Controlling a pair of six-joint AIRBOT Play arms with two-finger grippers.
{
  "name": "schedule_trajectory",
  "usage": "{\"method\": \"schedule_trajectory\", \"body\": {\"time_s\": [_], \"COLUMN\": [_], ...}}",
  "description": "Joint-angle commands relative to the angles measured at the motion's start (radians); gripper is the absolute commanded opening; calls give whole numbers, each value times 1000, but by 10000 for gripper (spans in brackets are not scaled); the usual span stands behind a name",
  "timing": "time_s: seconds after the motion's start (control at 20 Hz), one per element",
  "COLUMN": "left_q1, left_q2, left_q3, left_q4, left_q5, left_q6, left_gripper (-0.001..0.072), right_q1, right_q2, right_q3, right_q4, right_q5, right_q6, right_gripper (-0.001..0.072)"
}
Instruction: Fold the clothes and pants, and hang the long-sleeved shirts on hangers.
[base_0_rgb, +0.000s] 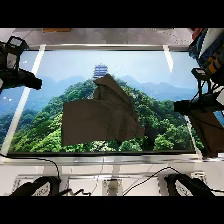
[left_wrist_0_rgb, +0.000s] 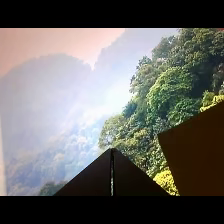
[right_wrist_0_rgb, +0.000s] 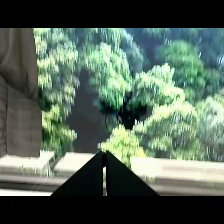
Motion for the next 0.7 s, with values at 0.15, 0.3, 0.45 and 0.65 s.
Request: {"method": "schedule_trajectory", "body": {"time_s": [0.15,0.3,0.45,0.65], "left_q1": [1,1,1,1], "left_q2": [0,0,0,0], "left_q3": [0,0,0,0], "left_q4": [-4,-21,-27,-27], "left_q5": [0,-2,-91,-272], "left_q6": [0,-2,-5,-66], "left_gripper": [8,8,8,8], "right_q1": [1,1,1,1], "right_q2": [11,100,263,348], "right_q3": [-56,-259,-506,-689], "right_q4": [0,2,88,278], "right_q5": [-57,-73,-156,-305], "right_q6": [-24,-34,10,56], "right_gripper": [27,27,27,38]}}
